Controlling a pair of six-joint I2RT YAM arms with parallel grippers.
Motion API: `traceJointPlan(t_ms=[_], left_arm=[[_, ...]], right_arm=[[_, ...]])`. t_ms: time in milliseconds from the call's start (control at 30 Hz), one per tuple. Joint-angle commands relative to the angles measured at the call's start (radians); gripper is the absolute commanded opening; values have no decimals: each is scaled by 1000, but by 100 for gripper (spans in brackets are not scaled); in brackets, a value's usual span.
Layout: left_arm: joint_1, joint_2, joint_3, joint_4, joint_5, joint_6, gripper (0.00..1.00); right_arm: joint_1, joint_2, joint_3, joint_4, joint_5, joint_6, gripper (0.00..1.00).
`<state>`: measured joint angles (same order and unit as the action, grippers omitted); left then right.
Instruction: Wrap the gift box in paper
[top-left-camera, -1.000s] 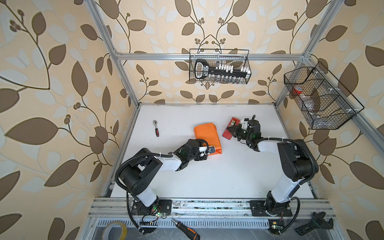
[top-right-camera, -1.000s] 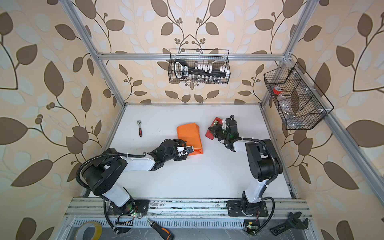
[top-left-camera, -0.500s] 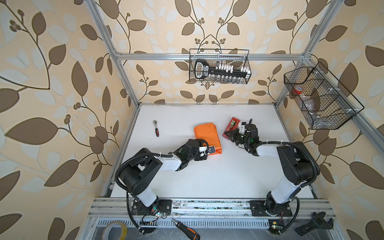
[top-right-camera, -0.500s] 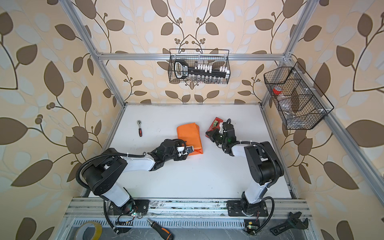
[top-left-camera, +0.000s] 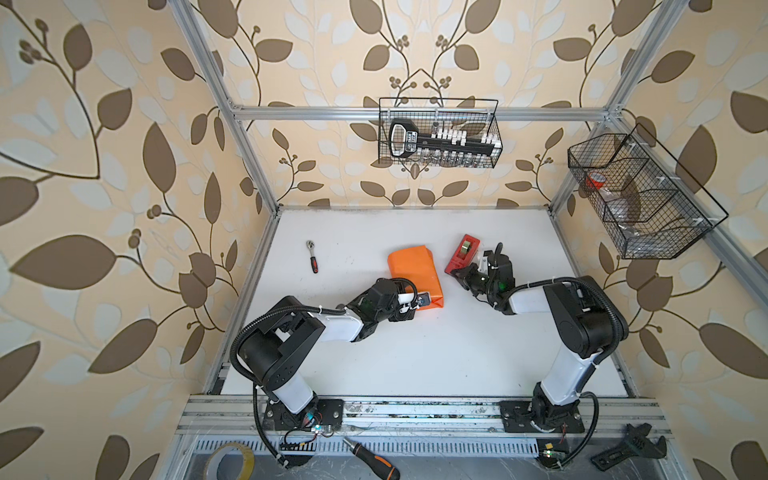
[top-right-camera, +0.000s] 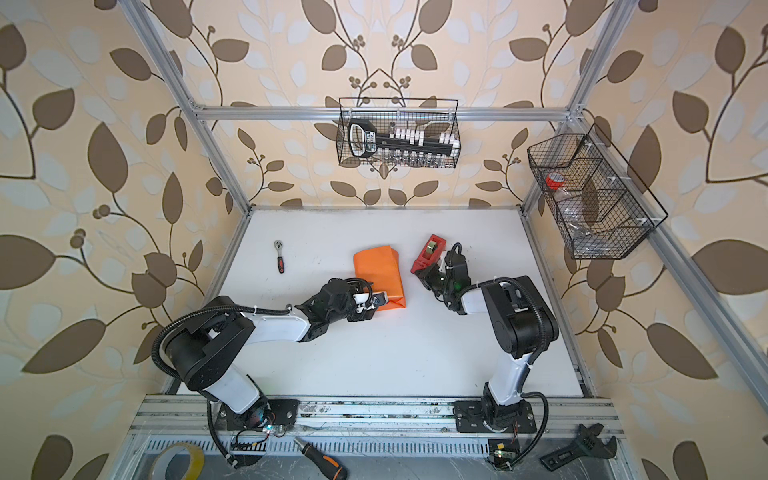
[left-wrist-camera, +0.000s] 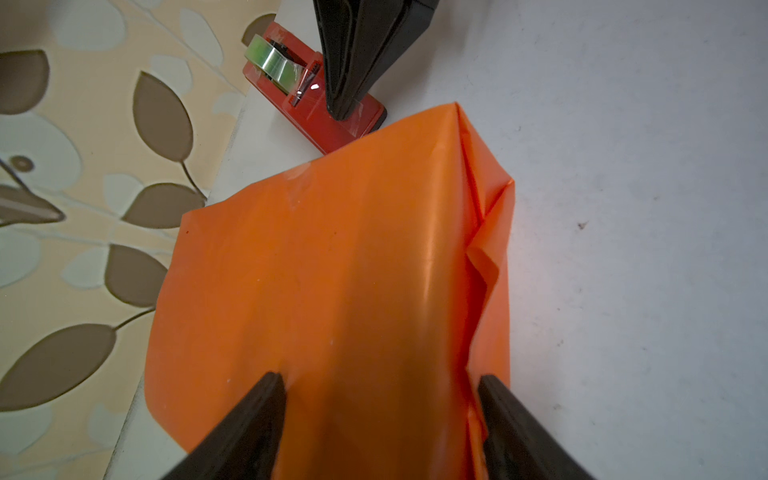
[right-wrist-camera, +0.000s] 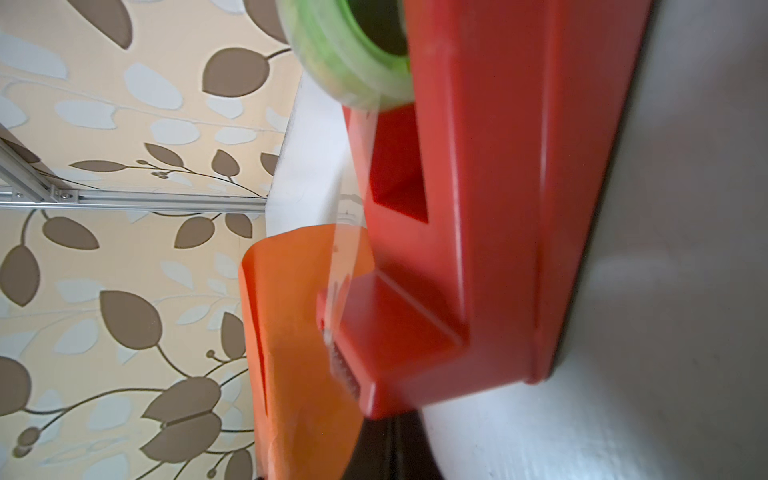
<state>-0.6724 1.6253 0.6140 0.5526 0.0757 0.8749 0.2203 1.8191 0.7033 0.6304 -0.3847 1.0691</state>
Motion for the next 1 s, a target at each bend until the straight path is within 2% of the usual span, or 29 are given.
traceJointPlan(t_ms=[0,367,467,633,800,967], left_arm=[[17,40,-3,-110,-18,19,73],[18,41,-3,-108,-20,18,73],[19,43,-3,-108,-20,19,73],[22,44,-3,-109,-19,19,73],[24,47,0,-110,-16,18,73],[24,48,2,-111,-14,16,74]], right_arm=[[-4,44,-30,-101,37,-50,0],[-27,26,-19,-177,66,-144,0],[-29,-34,-33,-176,47,-182,0],[-19,-239,-118,-165,-4,-313,0],[46,-410,-235,-127,-98,-404,0],[200,-465,-274,-121,-112,-503,0]])
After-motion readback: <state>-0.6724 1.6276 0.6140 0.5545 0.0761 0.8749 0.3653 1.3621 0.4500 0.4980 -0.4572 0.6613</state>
